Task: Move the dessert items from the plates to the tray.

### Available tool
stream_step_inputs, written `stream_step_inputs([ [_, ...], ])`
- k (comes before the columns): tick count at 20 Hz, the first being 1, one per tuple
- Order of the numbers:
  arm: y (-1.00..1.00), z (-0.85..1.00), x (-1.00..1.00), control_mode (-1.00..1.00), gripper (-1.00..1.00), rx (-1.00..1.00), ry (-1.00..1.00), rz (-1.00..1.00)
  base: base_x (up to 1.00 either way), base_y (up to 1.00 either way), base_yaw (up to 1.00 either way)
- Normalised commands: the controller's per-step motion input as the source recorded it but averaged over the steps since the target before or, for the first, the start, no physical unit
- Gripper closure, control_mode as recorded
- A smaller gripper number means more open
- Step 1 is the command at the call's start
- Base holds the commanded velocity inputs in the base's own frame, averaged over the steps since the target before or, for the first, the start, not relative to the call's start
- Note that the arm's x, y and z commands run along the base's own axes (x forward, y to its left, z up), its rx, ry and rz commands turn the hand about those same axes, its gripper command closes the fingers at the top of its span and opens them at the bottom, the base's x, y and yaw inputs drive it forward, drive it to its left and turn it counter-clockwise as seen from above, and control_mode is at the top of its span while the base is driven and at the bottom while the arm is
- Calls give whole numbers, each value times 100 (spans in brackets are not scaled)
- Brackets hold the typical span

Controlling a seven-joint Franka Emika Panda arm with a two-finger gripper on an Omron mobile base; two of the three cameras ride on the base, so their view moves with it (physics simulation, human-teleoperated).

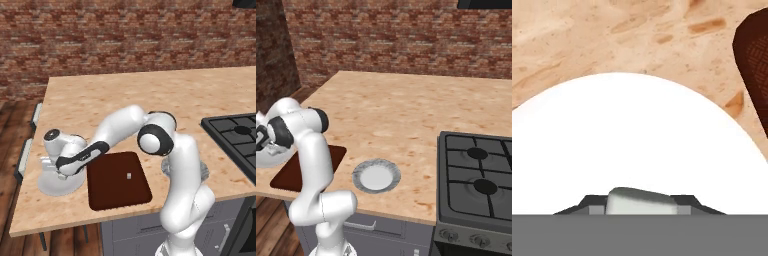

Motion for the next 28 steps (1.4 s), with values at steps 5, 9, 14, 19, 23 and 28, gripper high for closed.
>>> stream_step_inputs([
  [5, -100, 8, -4, -100, 100, 10, 0, -2, 0, 0, 0],
  [9, -100, 0, -13, -100, 100, 0, -1, 0, 0, 0, 0],
  [14, -91, -6, -3, -100, 100, 2, 0, 0, 0, 0, 0],
  [19, -17, -30, 0, -100, -100, 7, 0, 0, 0, 0, 0],
  [23, 0, 0, 0, -100, -100, 0, 0, 0, 0, 0, 0],
  [28, 0, 27, 0, -100, -100, 1, 0, 0, 0, 0, 0],
])
